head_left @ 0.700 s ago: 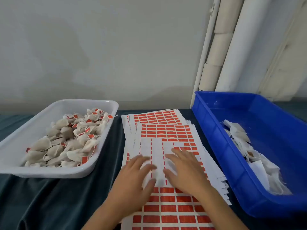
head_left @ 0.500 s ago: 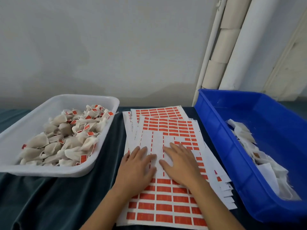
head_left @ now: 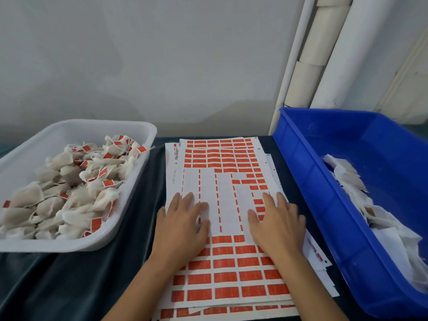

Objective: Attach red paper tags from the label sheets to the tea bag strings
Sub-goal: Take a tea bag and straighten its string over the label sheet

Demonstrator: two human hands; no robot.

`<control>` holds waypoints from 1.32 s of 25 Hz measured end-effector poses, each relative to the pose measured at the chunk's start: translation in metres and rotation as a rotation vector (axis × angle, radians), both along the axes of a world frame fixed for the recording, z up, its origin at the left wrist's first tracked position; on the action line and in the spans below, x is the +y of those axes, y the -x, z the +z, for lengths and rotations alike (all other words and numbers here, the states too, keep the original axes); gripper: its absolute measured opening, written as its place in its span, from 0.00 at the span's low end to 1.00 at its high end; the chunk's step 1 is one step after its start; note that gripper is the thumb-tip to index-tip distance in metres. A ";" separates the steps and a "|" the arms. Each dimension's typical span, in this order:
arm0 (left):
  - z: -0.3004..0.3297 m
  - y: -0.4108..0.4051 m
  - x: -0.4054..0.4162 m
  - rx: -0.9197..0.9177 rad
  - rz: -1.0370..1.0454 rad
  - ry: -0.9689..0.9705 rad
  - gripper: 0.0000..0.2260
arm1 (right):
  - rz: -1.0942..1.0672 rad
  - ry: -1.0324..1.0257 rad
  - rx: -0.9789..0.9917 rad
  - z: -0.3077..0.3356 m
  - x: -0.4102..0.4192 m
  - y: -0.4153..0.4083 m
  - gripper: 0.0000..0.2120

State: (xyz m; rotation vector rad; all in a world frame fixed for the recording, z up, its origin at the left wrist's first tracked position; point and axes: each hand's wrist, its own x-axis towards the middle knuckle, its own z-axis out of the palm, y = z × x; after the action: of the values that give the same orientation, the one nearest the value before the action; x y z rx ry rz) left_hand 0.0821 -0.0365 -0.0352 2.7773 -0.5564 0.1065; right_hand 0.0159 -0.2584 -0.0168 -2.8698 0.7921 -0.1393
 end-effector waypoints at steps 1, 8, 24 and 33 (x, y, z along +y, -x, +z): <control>0.001 0.001 0.001 0.009 0.003 0.010 0.22 | 0.011 0.026 0.002 0.000 0.004 0.004 0.32; 0.014 0.005 -0.004 -0.045 0.024 -0.178 0.23 | 0.075 0.116 -0.008 -0.002 0.012 -0.003 0.30; 0.007 -0.012 -0.068 -0.148 -0.137 -0.027 0.13 | 0.244 -0.085 0.043 0.030 0.006 -0.030 0.22; 0.020 -0.006 -0.102 -0.094 -0.322 -0.057 0.16 | 0.003 -0.063 -0.215 0.149 -0.098 -0.035 0.04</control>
State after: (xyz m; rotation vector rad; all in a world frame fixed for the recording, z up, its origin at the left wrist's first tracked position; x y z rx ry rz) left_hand 0.0885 -0.1388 -0.0157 2.7052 -1.0363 0.1523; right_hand 0.0511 -0.3568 0.1323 -2.7372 0.7360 -0.4072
